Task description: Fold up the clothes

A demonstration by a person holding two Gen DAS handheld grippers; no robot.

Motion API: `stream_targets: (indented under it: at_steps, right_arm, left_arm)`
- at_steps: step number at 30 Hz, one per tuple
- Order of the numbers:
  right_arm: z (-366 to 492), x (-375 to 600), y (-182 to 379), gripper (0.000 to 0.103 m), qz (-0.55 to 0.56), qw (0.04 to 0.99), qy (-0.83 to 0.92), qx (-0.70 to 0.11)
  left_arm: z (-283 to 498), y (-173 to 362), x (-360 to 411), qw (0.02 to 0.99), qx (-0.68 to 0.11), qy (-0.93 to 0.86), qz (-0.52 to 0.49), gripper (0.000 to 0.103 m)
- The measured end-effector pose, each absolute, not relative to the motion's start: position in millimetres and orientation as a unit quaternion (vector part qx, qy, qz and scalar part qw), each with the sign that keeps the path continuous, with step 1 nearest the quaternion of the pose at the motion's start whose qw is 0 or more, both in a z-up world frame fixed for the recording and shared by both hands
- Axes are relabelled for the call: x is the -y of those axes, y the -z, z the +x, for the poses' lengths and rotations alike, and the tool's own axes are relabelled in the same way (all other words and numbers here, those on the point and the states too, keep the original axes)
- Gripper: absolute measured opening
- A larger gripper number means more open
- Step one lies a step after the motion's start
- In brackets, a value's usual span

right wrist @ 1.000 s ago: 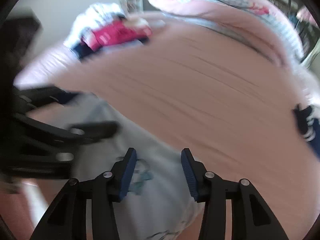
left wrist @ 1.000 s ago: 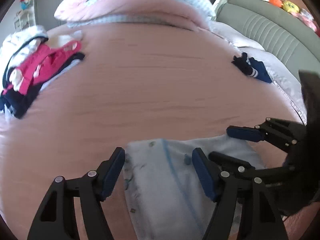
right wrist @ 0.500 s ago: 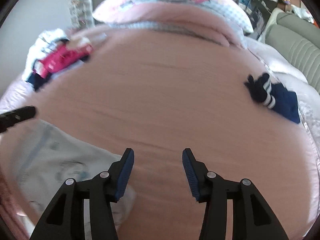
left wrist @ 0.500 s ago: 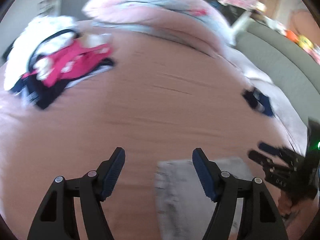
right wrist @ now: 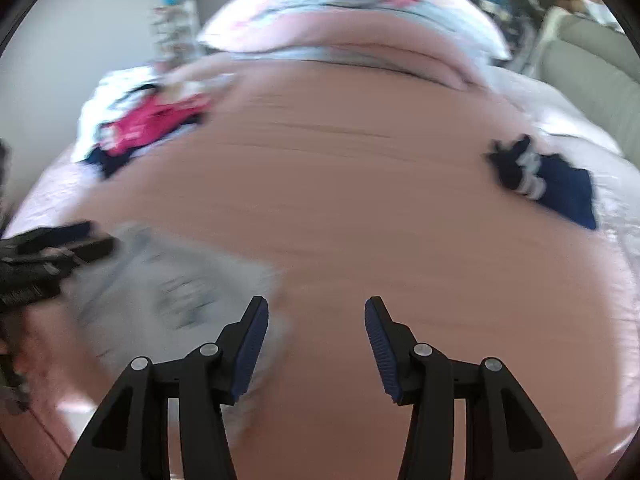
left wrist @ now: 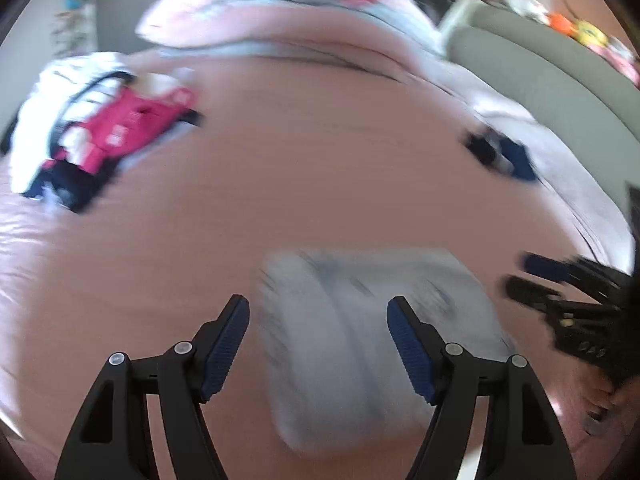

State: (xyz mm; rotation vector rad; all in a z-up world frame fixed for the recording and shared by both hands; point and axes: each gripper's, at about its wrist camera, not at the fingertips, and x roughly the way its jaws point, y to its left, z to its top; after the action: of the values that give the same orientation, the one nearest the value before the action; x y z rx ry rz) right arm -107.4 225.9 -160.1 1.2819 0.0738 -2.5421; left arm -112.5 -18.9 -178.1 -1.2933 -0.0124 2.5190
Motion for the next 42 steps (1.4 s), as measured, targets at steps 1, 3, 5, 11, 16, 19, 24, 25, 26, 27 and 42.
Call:
stream_targets:
  at_steps: [1, 3, 5, 11, 16, 19, 24, 25, 26, 27, 42]
  right_arm:
    - [-100, -220, 162, 0.049, 0.449, 0.164, 0.878, -0.024]
    - [-88, -203, 172, 0.049, 0.462, 0.176, 0.868, -0.049]
    - [-85, -192, 184, 0.049, 0.471, 0.163, 0.862, -0.097]
    - [-82, -227, 188, 0.059, 0.478, 0.092, 0.87, -0.086]
    - [-77, -243, 171, 0.059, 0.453, 0.11, 0.885, -0.014]
    - [-71, -218, 162, 0.059, 0.431, 0.159, 0.888, -0.027]
    - [-69, -199, 198, 0.057, 0.477, 0.163, 0.858, -0.103]
    - [-70, -204, 199, 0.058, 0.476, 0.163, 0.858, -0.102]
    - [-72, -207, 197, 0.058, 0.478, 0.154, 0.859, -0.102]
    - [-75, -210, 196, 0.058, 0.48, 0.136, 0.86, -0.104]
    - [-81, -181, 171, 0.058, 0.401, 0.142, 0.902, -0.07]
  left_arm:
    - [-107, 182, 11, 0.16, -0.016, -0.877, -0.454, 0.071]
    - [-105, 190, -2, 0.162, -0.066, -0.871, -0.46, 0.071]
    - [-106, 200, -10, 0.158, -0.121, -0.863, -0.464, 0.072]
    - [-93, 189, 4, 0.133, -0.19, -0.872, -0.432, 0.082]
    - [-78, 170, -15, 0.189, -0.135, -0.887, -0.4, 0.082]
    - [-73, 178, -38, 0.208, -0.166, -0.877, -0.4, 0.082]
    - [-72, 202, -45, 0.213, -0.246, -0.847, -0.42, 0.081]
    - [-69, 202, -42, 0.219, -0.258, -0.843, -0.419, 0.081]
    - [-67, 202, -38, 0.223, -0.267, -0.837, -0.423, 0.082]
    - [-66, 203, -32, 0.216, -0.271, -0.835, -0.428, 0.082]
    - [-69, 158, 4, 0.249, -0.136, -0.867, -0.41, 0.082]
